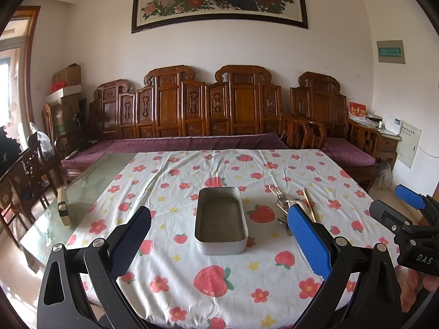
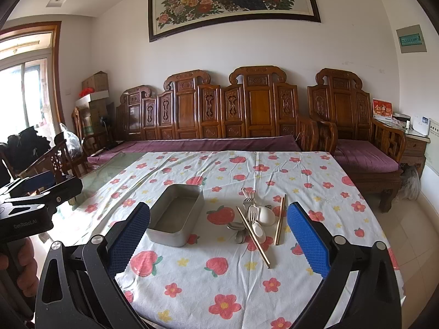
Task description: Organize utensils
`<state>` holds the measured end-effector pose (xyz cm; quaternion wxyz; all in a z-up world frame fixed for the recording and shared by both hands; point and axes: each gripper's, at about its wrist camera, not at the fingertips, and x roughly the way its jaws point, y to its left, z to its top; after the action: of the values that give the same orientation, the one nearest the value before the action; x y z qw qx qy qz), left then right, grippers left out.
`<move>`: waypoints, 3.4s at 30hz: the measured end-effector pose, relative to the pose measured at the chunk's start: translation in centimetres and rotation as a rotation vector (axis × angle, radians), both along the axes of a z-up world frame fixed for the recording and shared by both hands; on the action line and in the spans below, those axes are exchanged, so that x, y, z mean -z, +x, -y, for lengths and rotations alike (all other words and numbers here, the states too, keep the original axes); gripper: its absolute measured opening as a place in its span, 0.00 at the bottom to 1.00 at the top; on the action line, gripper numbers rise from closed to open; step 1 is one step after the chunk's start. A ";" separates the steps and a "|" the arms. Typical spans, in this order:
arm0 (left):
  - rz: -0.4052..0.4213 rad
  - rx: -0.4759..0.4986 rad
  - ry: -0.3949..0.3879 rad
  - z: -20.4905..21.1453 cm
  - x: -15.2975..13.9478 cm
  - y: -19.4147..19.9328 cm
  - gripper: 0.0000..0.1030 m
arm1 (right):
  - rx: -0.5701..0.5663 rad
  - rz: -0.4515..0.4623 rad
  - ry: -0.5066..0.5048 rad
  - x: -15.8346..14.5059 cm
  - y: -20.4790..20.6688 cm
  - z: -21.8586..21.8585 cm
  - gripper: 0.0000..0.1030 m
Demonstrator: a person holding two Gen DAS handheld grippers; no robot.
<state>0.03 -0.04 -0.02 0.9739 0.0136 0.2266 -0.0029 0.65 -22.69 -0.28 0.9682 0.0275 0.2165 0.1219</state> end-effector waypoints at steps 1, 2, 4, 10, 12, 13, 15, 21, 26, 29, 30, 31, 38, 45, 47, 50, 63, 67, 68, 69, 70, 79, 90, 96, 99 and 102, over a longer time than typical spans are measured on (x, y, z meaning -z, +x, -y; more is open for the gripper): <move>0.001 -0.001 0.000 0.0 0.0 0.0 0.94 | 0.000 0.000 -0.001 0.0 0.0 0.0 0.97; 0.001 -0.001 0.001 0.0 0.0 0.0 0.94 | 0.000 0.000 0.000 0.0 0.0 0.0 0.97; 0.001 0.000 0.000 0.0 0.0 0.0 0.94 | 0.000 0.000 0.000 0.0 0.0 0.0 0.97; 0.003 0.001 -0.001 0.0 -0.6 0.0 0.94 | -0.002 0.001 0.000 -0.2 -0.1 0.0 0.97; 0.005 0.001 -0.001 -0.2 -0.9 0.1 0.94 | -0.002 0.000 0.000 -0.2 -0.2 -0.1 0.97; 0.005 0.001 0.000 -0.2 -0.9 0.1 0.94 | 0.000 0.000 0.001 -0.2 -0.1 0.0 0.97; 0.005 0.001 0.000 -0.1 -0.8 0.1 0.94 | 0.000 0.000 0.002 -0.3 -0.2 0.0 0.97; 0.007 0.002 0.000 -0.2 -1.9 0.3 0.94 | -0.001 0.002 0.003 -0.5 -0.4 -0.1 0.97; 0.010 0.001 0.001 -0.1 -1.9 0.1 0.94 | 0.001 -0.001 0.002 -0.3 -0.3 -0.1 0.97; 0.010 0.001 0.001 -0.1 -2.1 0.2 0.94 | 0.000 -0.001 0.001 -0.3 -0.3 -0.1 0.97; 0.010 0.001 0.003 0.0 -1.9 0.1 0.94 | 0.000 -0.001 0.003 -0.3 -0.3 0.0 0.97; 0.011 0.001 0.002 0.0 -1.8 0.1 0.94 | 0.000 -0.001 0.003 -0.3 -0.3 0.0 0.97; 0.013 0.001 0.003 0.0 -1.8 0.0 0.94 | 0.000 -0.001 0.003 -0.3 -0.3 0.1 0.97; 0.014 0.002 0.004 0.0 -1.8 0.0 0.94 | 0.000 -0.001 0.004 -0.3 -0.3 0.1 0.97; 0.016 0.003 0.006 0.6 -2.6 -0.5 0.94 | 0.000 -0.001 0.004 -0.3 -0.3 0.1 0.97; 0.016 0.003 0.006 0.6 -2.7 -0.5 0.94 | 0.000 -0.001 0.005 -0.3 -0.3 0.1 0.97; 0.015 0.003 0.007 0.7 -2.6 -0.6 0.94 | 0.000 -0.002 0.005 -0.3 -0.3 0.1 0.97; 0.005 0.003 0.008 0.9 -2.5 -0.6 0.94 | -0.001 -0.014 0.003 -0.1 0.0 -0.1 0.97; -0.001 0.002 0.009 0.9 -2.4 -0.5 0.94 | -0.001 -0.019 0.003 0.1 0.0 0.1 0.97; -0.008 0.003 0.010 0.9 -2.1 -0.3 0.94 | 0.001 -0.025 0.002 0.2 0.2 0.1 0.97; -0.018 0.003 0.010 0.9 -1.9 -0.1 0.94 | 0.004 -0.032 0.000 0.7 0.6 0.0 0.97; -0.109 0.003 0.001 0.3 1.7 2.5 0.94 | -0.001 -0.088 -0.008 3.6 2.3 0.5 0.97; -0.179 0.019 0.018 0.7 5.3 5.1 0.94 | -0.025 -0.146 -0.045 6.4 5.4 1.1 0.94; -0.210 0.043 0.023 1.4 6.8 6.8 0.94 | -0.042 -0.195 -0.077 8.3 7.5 1.5 0.79; -0.223 0.056 0.027 2.1 7.3 7.7 0.94 | -0.049 -0.238 -0.089 9.5 9.0 2.0 0.68; -0.241 0.072 0.026 2.6 8.1 8.6 0.94 | -0.060 -0.280 -0.093 10.7 10.7 2.6 0.56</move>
<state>8.59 -2.67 -8.08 0.9386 0.0339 0.3414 -0.0364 11.35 -25.26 -11.01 0.9248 -0.0074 0.3554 0.1356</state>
